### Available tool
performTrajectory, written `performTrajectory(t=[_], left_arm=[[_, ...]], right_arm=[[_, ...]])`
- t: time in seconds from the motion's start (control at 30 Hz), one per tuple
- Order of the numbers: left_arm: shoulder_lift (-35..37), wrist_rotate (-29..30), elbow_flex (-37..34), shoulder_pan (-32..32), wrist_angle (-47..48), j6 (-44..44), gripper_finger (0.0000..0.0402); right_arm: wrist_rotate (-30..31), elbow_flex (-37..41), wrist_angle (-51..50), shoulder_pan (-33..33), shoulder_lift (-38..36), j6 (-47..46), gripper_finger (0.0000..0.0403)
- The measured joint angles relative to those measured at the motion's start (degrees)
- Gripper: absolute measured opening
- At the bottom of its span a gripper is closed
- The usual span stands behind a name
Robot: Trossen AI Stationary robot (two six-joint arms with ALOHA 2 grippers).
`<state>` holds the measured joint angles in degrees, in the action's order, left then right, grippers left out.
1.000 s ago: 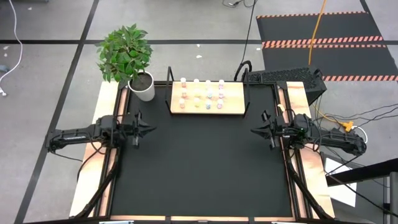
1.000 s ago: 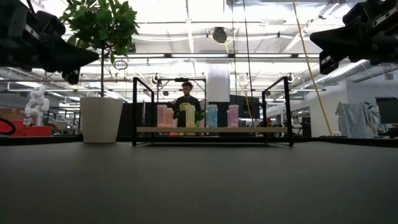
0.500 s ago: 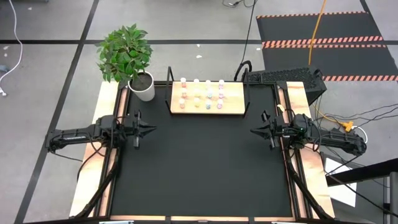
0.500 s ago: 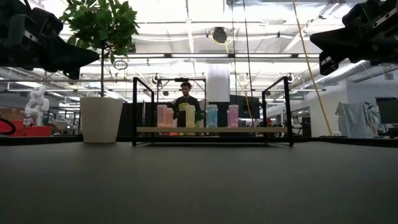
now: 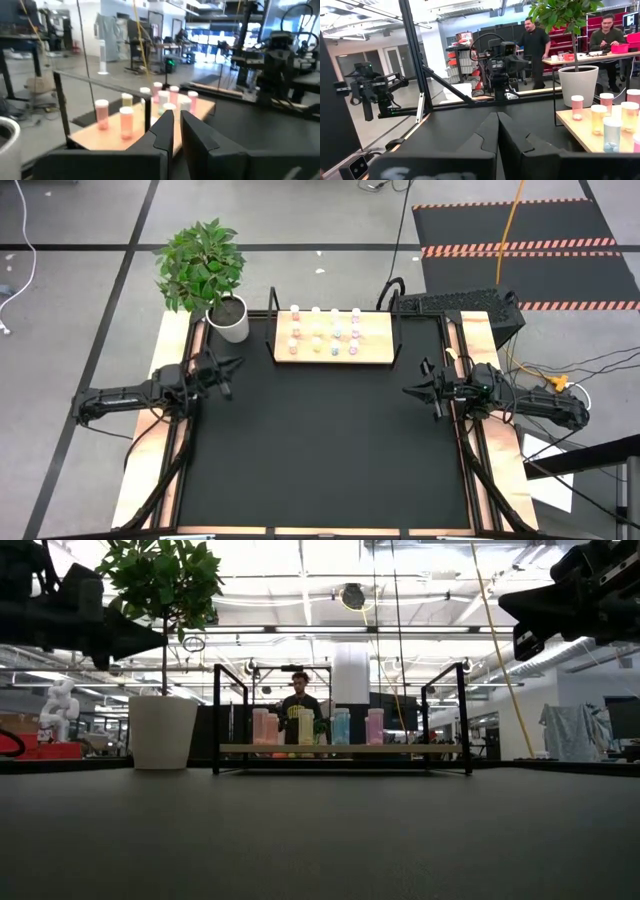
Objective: Pick and place medicine bottles onto shelf by color
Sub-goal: Return to Home Position
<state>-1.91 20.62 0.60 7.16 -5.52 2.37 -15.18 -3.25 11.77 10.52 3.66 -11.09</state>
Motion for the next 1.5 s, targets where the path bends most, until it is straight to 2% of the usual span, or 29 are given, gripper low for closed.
performTrajectory(t=[1.5], left_arm=[[0.0, 0.4, 0.0, 0.0, -0.6, -2.1, 0.0033]], right_arm=[[0.0, 0.0, 0.0, 0.0, 0.0, 0.0, 0.0000]])
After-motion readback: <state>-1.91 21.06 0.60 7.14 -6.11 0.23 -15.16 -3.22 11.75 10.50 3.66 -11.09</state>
